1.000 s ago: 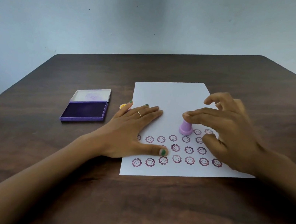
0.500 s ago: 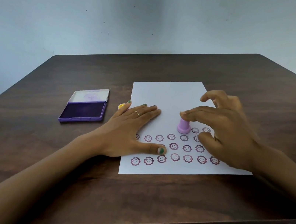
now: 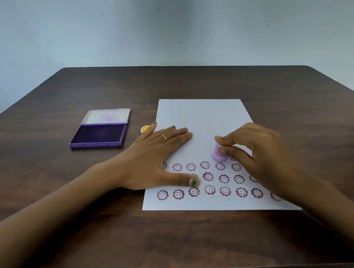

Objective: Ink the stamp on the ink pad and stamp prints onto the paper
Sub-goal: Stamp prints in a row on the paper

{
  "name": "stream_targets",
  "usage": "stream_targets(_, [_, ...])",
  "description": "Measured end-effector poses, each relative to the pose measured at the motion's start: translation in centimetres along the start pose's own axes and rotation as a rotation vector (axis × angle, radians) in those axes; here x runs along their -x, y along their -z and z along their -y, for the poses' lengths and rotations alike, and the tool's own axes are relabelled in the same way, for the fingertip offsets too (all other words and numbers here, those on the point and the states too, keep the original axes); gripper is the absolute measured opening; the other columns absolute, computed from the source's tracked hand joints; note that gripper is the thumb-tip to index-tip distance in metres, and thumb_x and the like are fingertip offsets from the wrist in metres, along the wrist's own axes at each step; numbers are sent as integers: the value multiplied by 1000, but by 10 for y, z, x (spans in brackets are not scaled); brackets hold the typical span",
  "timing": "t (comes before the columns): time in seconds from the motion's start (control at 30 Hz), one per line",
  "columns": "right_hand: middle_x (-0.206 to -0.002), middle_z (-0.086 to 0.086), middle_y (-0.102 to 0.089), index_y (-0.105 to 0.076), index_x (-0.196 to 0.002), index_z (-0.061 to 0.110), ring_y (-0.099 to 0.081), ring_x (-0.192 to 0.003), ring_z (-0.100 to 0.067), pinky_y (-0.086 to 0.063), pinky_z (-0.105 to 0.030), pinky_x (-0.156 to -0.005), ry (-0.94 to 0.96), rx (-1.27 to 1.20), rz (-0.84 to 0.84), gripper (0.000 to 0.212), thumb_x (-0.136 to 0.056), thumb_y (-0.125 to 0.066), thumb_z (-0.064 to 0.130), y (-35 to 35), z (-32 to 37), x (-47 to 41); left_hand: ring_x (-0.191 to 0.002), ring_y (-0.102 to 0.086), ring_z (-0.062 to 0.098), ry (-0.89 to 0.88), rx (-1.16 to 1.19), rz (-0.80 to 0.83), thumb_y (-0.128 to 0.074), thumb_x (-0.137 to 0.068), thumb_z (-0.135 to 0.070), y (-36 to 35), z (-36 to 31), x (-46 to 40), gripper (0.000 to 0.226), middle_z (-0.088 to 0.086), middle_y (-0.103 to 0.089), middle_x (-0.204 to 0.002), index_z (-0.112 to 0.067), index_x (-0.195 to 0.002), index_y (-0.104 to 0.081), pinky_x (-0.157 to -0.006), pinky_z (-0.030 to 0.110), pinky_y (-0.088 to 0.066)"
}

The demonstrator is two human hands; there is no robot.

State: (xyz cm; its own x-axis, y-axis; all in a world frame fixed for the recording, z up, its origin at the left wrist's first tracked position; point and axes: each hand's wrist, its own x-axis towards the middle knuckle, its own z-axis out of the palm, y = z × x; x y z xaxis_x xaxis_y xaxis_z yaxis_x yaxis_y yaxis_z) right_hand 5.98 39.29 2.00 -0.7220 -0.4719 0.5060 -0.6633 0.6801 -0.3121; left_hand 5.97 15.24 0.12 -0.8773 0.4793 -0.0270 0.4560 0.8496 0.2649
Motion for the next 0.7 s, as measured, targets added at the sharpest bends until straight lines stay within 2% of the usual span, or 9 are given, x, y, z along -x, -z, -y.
stream_targets(0.27, [-96, -8, -75, -72, -96, 7, -69, -83, -21, -56, -36, -74, 25, -28, -65, 18, -80, -68, 13, -5, 4, 3, -144, 4, 0, -8, 4, -7, -27, -60, -91, 0, 0, 1, 106, -18, -3, -159, -38, -149, -4, -116, 31, 16])
stream_targets(0.37, [-98, -1, -74, -72, -97, 12, -67, -87, -9, -51, -20, -81, -56, -131, -77, 18, -81, -67, 14, -5, -1, 2, -145, 4, 1, -11, 0, -1, -27, -60, -90, 0, 0, 1, 106, -17, -2, -159, -38, -149, -3, -116, 32, 16])
stream_targets(0.43, [-93, 6, -74, -72, -94, 17, -67, -89, -2, -47, -11, -85, -179, -371, -171, 14, -81, -66, 16, -1, -6, 1, -144, 4, 0, -16, 1, -4, -27, -61, -90, 0, 0, 0, 106, -17, -2, -159, -38, -149, -3, -115, 30, 17])
stream_targets(0.53, [-87, 4, -77, -72, -92, 8, -70, -88, -10, -53, -18, -85, -344, -717, -328, 14, -82, -66, 17, 6, -15, -1, -144, 4, -1, -25, 5, -14, -28, -61, -90, -1, 1, -1, 106, -17, -3, -159, -37, -150, -4, -112, 28, 19])
stream_targets(0.7, [-89, -1, -77, -71, -91, 9, -70, -90, -15, -56, -23, -82, -469, -859, -363, 15, -81, -66, 20, 7, -22, 2, -140, 6, -6, -44, 12, -30, -27, -61, -90, -3, 2, 0, 107, -17, -3, -159, -36, -150, -4, -111, 26, 21])
